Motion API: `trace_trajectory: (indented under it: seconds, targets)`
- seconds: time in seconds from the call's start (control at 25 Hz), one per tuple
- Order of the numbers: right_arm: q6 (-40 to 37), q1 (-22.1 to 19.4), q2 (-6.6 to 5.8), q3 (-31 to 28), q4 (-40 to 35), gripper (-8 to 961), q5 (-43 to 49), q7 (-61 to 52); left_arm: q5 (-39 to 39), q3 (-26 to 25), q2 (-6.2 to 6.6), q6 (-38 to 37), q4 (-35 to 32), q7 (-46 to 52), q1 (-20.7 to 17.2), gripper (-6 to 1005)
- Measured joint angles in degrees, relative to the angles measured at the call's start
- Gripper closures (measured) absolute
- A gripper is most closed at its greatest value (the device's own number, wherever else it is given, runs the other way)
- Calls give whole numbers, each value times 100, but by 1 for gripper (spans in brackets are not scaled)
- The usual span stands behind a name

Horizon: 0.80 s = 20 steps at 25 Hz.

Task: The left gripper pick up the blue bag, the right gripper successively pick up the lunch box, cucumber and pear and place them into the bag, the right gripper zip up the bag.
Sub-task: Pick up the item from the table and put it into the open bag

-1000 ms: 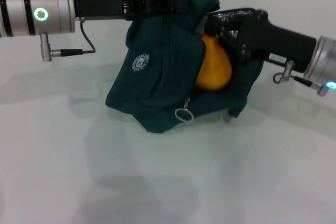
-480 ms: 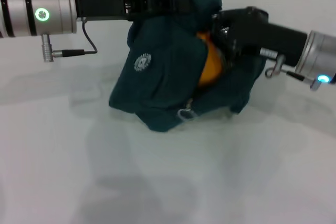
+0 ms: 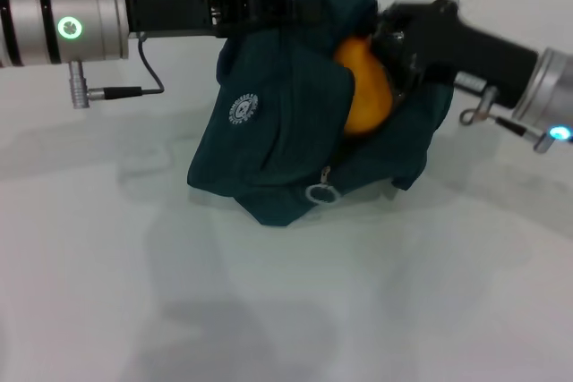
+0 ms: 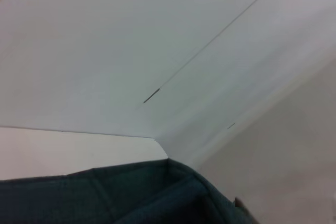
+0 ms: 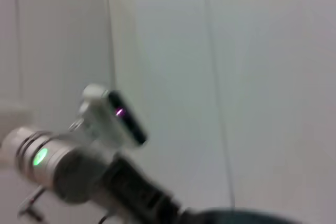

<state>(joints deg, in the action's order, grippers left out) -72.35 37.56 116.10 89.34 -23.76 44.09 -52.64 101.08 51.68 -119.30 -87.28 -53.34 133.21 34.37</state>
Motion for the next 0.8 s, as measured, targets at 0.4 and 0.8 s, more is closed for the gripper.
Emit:
trace_trajectory:
  seconds: [0.4, 0.8]
  targets:
    - [288, 145, 9, 970, 6, 897, -8, -33, 0, 0, 2, 0, 14, -6, 18, 948]
    - [723, 110, 9, 1057, -83, 894, -117, -230, -1, -8, 4, 5, 17, -6, -9, 948]
